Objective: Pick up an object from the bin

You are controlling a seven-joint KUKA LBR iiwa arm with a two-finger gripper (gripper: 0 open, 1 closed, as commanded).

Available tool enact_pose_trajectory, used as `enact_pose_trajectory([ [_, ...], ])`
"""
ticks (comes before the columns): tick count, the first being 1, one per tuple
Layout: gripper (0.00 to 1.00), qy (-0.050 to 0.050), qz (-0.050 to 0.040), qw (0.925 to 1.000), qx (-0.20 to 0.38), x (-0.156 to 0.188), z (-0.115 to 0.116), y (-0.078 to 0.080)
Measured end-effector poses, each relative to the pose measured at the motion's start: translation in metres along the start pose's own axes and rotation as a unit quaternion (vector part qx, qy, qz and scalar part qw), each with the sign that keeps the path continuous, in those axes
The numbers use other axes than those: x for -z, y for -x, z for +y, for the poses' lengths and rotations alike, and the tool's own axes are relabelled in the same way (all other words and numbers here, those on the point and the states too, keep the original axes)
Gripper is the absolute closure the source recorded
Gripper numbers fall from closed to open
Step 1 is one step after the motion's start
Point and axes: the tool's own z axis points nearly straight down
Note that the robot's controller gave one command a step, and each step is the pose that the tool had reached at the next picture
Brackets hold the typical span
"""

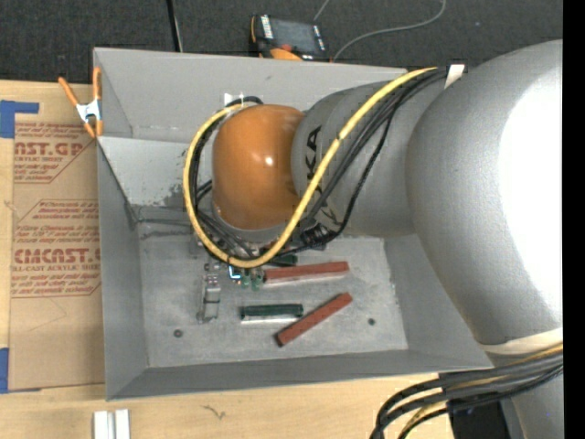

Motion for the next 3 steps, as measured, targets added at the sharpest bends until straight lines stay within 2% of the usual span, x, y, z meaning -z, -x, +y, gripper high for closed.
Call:
enact_pose_trajectory([
  [1, 0.0, -0.002, -0.0009, 0.995, 0.1, -0.069, -0.07, -0.012],
  [2, 0.0, -0.002, -0.006, 0.9928, 0.12, -0.065, -0.157, -0.045],
  [3, 1.0, 0.0, -0.0038, 0.9924, 0.123, -0.066, -0.153, -0.046],
])
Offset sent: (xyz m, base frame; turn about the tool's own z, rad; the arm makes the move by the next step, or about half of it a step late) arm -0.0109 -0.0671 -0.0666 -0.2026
